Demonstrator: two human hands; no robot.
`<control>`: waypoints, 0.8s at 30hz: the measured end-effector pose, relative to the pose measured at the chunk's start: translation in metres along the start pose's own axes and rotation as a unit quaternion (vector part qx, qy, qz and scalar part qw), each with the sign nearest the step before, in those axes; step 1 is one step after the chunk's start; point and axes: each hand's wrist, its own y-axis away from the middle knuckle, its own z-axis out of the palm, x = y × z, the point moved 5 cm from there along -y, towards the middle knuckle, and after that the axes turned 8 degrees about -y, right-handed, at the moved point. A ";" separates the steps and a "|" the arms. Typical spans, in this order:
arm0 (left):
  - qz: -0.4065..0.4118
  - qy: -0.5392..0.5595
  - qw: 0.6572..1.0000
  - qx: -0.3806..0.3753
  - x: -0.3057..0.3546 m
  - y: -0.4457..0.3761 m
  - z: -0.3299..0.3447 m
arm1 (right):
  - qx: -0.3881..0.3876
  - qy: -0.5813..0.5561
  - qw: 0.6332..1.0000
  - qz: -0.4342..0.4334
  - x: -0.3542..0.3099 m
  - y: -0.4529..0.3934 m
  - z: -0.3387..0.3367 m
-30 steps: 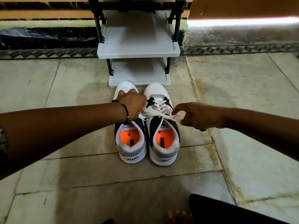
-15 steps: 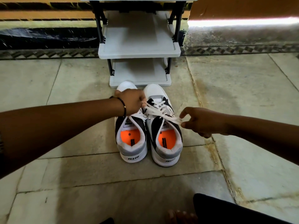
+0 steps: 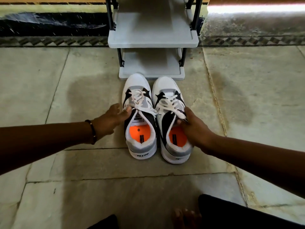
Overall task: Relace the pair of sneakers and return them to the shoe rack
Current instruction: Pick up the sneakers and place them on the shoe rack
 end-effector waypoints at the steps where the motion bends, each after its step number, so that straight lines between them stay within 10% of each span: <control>1: 0.045 -0.015 0.999 -0.005 0.000 0.001 0.007 | 0.004 -0.020 1.000 0.001 -0.002 -0.002 0.002; 6: 0.140 -0.116 0.983 0.040 -0.009 -0.007 0.015 | 0.045 -0.068 0.997 0.005 0.002 -0.013 0.004; 24: 0.058 0.000 0.990 0.132 -0.006 0.002 0.039 | 0.064 -0.108 0.986 0.112 0.014 -0.030 0.012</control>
